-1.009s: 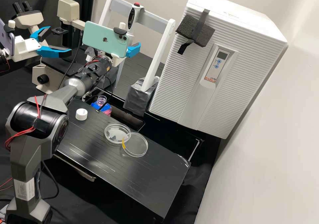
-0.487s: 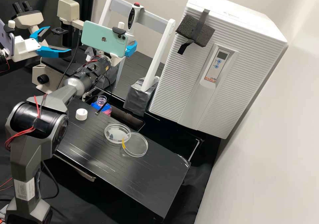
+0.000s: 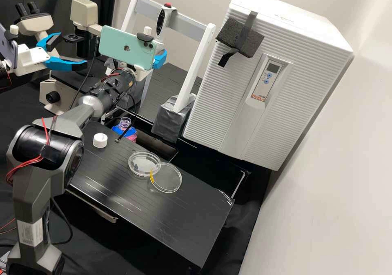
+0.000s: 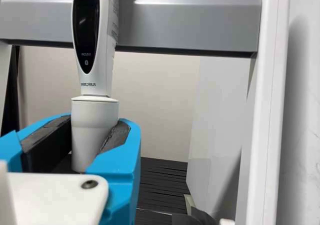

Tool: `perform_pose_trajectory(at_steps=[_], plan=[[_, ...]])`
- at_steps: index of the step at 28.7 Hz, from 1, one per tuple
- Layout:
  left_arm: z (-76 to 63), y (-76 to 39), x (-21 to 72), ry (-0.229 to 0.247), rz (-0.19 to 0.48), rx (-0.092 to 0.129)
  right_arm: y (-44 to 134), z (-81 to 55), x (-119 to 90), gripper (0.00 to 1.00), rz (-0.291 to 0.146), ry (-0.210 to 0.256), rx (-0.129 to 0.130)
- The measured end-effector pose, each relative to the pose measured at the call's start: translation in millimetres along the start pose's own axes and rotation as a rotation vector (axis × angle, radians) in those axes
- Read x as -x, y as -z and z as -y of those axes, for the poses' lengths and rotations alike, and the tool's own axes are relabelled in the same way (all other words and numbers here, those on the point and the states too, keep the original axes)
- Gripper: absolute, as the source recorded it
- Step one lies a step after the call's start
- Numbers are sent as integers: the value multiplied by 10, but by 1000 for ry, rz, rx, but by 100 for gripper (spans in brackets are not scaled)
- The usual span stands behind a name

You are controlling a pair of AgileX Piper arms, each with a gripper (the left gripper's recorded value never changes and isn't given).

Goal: Use the pipette

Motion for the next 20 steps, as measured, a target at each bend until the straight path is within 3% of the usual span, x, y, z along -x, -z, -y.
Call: perform_pose_trajectory(at_steps=[15,20], plan=[[3,1,2,1,0,0,52,-66,18,0,1,14,-14],[3,1,2,1,0,0,79,-152,57,0,-5,-3,-33]])
